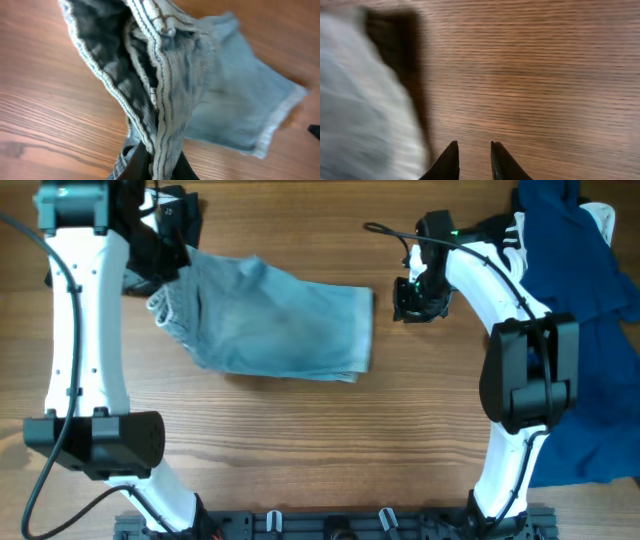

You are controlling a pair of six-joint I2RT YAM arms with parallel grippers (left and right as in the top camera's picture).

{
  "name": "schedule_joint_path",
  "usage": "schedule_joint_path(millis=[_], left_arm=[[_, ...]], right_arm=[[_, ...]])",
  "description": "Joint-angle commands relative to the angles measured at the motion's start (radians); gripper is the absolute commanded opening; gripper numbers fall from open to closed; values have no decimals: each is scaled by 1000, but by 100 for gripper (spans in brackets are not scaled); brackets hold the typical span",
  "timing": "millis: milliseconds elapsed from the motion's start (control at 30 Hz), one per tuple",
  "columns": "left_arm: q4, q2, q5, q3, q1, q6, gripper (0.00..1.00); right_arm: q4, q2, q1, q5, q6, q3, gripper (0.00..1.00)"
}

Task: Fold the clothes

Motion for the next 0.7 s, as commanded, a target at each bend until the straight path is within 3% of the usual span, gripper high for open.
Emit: schedule_joint_path(millis=[0, 200, 300, 600, 667], left_arm=[[-5, -38, -13, 77, 5, 35, 4], [24, -34, 124, 75, -63, 35, 6], [27, -11, 136, 69, -132, 35, 17], [59, 189, 152, 68, -318, 27, 9], [67, 225, 151, 68, -344, 28, 12]], right_arm=[[35, -14, 54, 5, 17, -34, 22], [103, -13, 111, 5, 43, -59, 23], [105, -14, 113, 5, 49, -59, 23], [108, -13, 113, 9, 39, -59, 22], [108, -13, 113, 9, 39, -59, 23]])
